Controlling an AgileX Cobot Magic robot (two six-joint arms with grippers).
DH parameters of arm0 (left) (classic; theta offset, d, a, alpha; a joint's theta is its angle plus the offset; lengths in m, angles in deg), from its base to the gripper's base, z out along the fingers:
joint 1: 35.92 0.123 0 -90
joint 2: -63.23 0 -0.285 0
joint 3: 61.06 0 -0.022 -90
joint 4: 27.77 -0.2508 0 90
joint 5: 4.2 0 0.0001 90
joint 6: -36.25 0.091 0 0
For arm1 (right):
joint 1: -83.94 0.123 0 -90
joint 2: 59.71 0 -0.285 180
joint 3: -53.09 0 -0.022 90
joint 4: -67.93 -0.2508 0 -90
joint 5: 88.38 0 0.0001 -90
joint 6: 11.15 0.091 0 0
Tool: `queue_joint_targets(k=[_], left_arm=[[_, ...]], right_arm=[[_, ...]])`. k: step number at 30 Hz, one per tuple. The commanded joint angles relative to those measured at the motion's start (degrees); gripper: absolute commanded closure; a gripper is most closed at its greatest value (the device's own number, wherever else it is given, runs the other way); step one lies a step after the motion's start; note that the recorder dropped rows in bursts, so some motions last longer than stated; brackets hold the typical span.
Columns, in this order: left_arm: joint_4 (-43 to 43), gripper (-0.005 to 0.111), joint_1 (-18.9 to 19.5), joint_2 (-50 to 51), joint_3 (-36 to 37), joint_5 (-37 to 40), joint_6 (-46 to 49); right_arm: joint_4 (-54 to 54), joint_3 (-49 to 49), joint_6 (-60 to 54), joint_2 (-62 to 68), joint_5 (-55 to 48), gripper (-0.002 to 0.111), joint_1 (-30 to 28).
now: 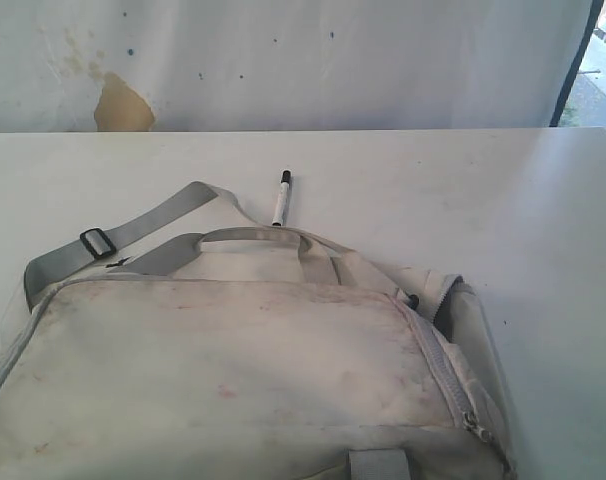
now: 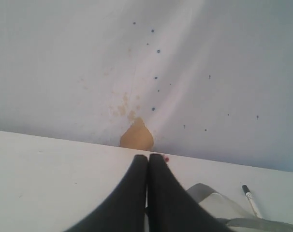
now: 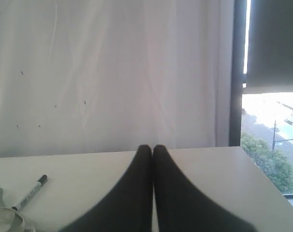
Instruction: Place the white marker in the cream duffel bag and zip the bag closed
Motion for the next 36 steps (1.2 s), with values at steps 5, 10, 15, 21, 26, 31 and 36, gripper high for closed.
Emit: queue_joint_targets(k=[5,10,15,21,26,31,36], left_arm=[[2.86,0.107,-0.22,-0.18,-14.62,20.89,4.54],[3.02,0.107,-0.22,-0.18,-22.77,36.12,10.04],[4.15,0.107,-0.22,1.24,-27.64,44.13,10.58],[17.86,0.107,-0.22,8.82,-28.50,42.02,15.04],[24.29,0.107,-2.38,17.47,-28.50,40.82,22.08],[23.19,0.107,-10.24,24.24,-28.50,39.59,22.08],[20.74,0.107,-16.15,28.91,-28.50,39.30,22.08]], right_arm=[[-0.02,13.61,-0.42,-0.30,-21.47,0.108,0.00],[-0.12,18.30,-0.42,2.70,-33.82,0.108,0.00],[-2.63,18.45,-0.42,6.01,-36.81,0.108,0.00],[-10.50,18.45,-3.72,10.18,-37.32,0.108,0.12],[-18.82,18.45,-15.72,13.96,-39.48,0.099,2.47],[-19.52,19.78,-14.92,18.61,-41.83,0.071,5.26],[-20.12,23.95,-12.04,26.03,-48.13,0.061,7.33]])
